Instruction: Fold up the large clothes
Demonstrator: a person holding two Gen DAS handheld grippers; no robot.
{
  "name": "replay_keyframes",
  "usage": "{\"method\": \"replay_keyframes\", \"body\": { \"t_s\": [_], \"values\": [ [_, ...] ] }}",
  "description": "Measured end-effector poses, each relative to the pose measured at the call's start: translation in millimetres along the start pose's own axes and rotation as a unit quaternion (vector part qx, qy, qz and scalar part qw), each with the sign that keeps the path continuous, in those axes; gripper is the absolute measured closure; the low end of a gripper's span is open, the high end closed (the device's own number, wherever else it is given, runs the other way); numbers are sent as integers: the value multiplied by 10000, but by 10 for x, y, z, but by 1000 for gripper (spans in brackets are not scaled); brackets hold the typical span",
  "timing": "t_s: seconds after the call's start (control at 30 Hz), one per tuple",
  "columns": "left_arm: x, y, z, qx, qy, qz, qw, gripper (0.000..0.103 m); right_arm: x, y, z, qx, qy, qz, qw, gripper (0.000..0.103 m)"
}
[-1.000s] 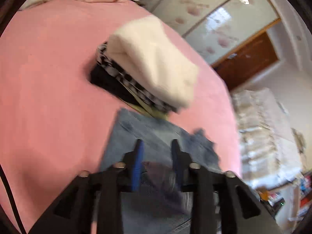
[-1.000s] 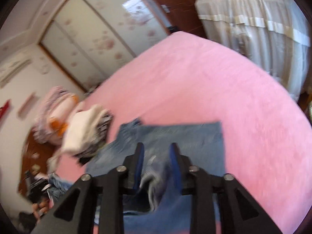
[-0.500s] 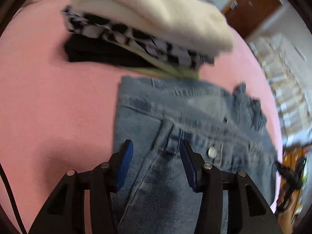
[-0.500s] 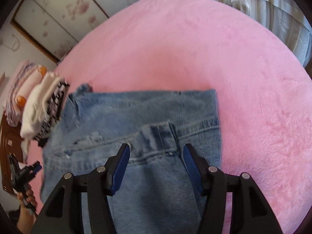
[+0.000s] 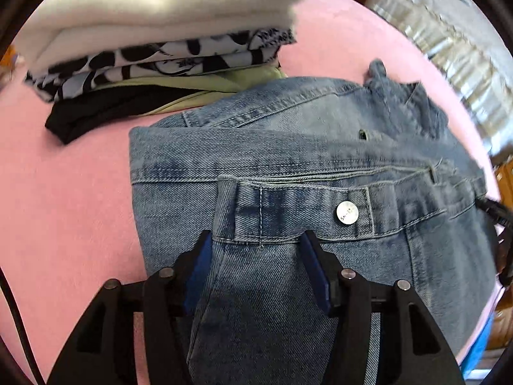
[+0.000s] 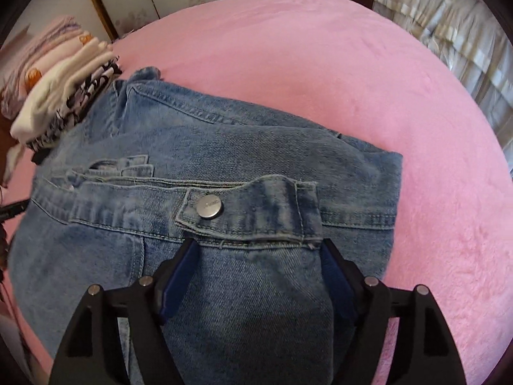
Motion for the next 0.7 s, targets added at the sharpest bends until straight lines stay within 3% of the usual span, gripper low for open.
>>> {"method": "replay_keyframes", "body": {
  "t_s": [0.07, 0.17, 0.23, 0.3, 0.37, 0.5, 0.63, 0.7],
  "values": [
    [44, 14, -14, 23, -258, 242, 9994, 59, -49, 11, -34, 92, 103, -91, 9999, 37],
    [106, 43, -51, 64, -652, 497, 9966, 81, -99, 39, -148, 257, 419, -165, 9987, 66],
    [126, 73, -118, 109, -898, 506, 9946, 84, -81, 66, -233, 338, 583, -201, 9975, 82],
    [130, 93, -217, 235, -1207, 445, 9914, 87, -73, 94, -337, 458, 690, -197, 9964, 90],
    [162, 81, -401, 540, -1551, 300, 9860, 94, -45, 108, -511, 670, 780, -106, 9946, 93],
    [148, 41, -866, 1166, -1728, 39, 9780, 101, -28, 60, -955, 1202, 868, -13, 9890, 95],
    [28, -62, -1428, 1922, -2347, -150, 9527, 103, -162, -87, -1348, 1744, 1032, -99, 9792, 95],
    [-77, -123, -1602, 2055, -2250, -353, 9518, 103, -191, -178, -1481, 1903, 944, -46, 9772, 95]
  ]
}}
Point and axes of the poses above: each gripper's, at about its wrist camera, not at the fingertips, and z roughly the way its jaws point, x to its right, y to its underside, the point moved 6 cm from there along z, roughly the way its jaws point
